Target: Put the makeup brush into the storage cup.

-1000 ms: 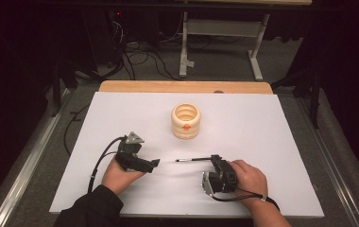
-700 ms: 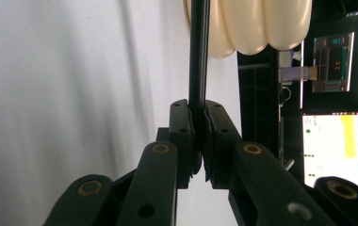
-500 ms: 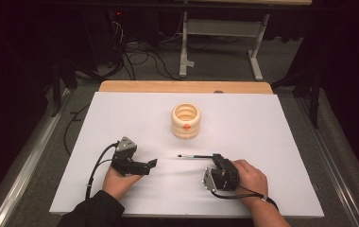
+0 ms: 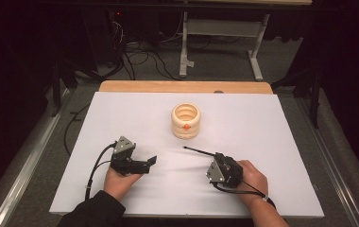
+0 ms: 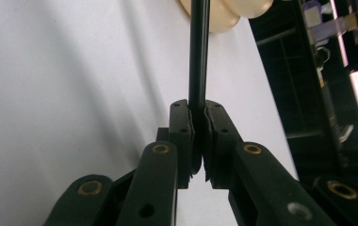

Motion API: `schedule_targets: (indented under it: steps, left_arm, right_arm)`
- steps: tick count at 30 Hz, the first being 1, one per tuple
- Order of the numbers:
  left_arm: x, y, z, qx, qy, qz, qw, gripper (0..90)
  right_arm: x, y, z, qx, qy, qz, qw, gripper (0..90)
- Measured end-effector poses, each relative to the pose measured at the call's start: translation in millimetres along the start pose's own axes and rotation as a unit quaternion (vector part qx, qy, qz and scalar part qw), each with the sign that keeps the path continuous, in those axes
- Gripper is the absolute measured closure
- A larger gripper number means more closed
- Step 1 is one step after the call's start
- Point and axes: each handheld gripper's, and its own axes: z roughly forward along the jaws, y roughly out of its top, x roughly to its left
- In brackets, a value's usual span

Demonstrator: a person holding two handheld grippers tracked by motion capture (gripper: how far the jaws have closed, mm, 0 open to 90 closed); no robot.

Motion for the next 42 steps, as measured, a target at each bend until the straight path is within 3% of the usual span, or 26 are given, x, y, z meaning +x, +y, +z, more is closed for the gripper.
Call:
schedule_targets:
  steps: [10, 16, 21, 25, 27, 29, 34, 38, 40, 42]
  left_arm:
    - [0.6, 0.7, -0.7, -0.006, -0.015, -0.012, 0.9998, 0.2]
    - [0.5, 1.1, -1.1, -0.011, -0.019, -0.011, 0.9997, 0.2]
    - [0.2, 1.4, -2.0, -0.016, -0.023, -0.01, 0.9996, 0.3]
    - [0.3, 1.5, -2.2, -0.019, -0.025, -0.009, 0.9995, 0.4]
    - [0.5, 1.6, -2.2, -0.019, -0.028, -0.01, 0.9994, 0.5]
    - [0.3, 1.7, -2.3, -0.019, -0.029, -0.011, 0.9993, 0.6]
    - [-0.6, 1.8, -2.8, -0.026, -0.033, -0.01, 0.9991, 0.8]
    - [-0.8, 2.0, -3.1, -0.028, -0.036, -0.01, 0.9989, 1.0]
    - [-1.0, 2.1, -3.3, -0.03, -0.036, -0.011, 0.9989, 1.0]
    - [-1.1, 2.1, -3.6, -0.031, -0.036, -0.01, 0.9988, 1.2]
  right_arm:
    - [-7.4, -4.3, 1.5, -0.013, 0.024, 0.079, 0.9965, 85.7]
    - [-12.3, -6.9, 1.7, -0.02, 0.047, 0.141, 0.9887, 85.7]
    - [-17.3, -10.1, 2.6, -0.027, 0.067, 0.198, 0.9775, 85.8]
    - [-20.7, -12.2, 2.6, -0.03, 0.082, 0.223, 0.9708, 85.8]
    - [-21.4, -12.8, 1.9, -0.035, 0.096, 0.247, 0.9636, 85.8]
    - [-21.4, -11.3, 0.4, -0.041, 0.098, 0.251, 0.9622, 85.8]
    - [-21.4, -9.3, -1.3, -0.051, 0.112, 0.276, 0.9533, 85.8]
    - [-23.6, -11.0, -0.1, -0.057, 0.129, 0.305, 0.9419, 85.8]
    - [-24.3, -12.1, 1.0, -0.06, 0.138, 0.322, 0.9346, 85.8]
    - [-24.7, -11.9, 1.0, -0.061, 0.142, 0.329, 0.9316, 85.8]
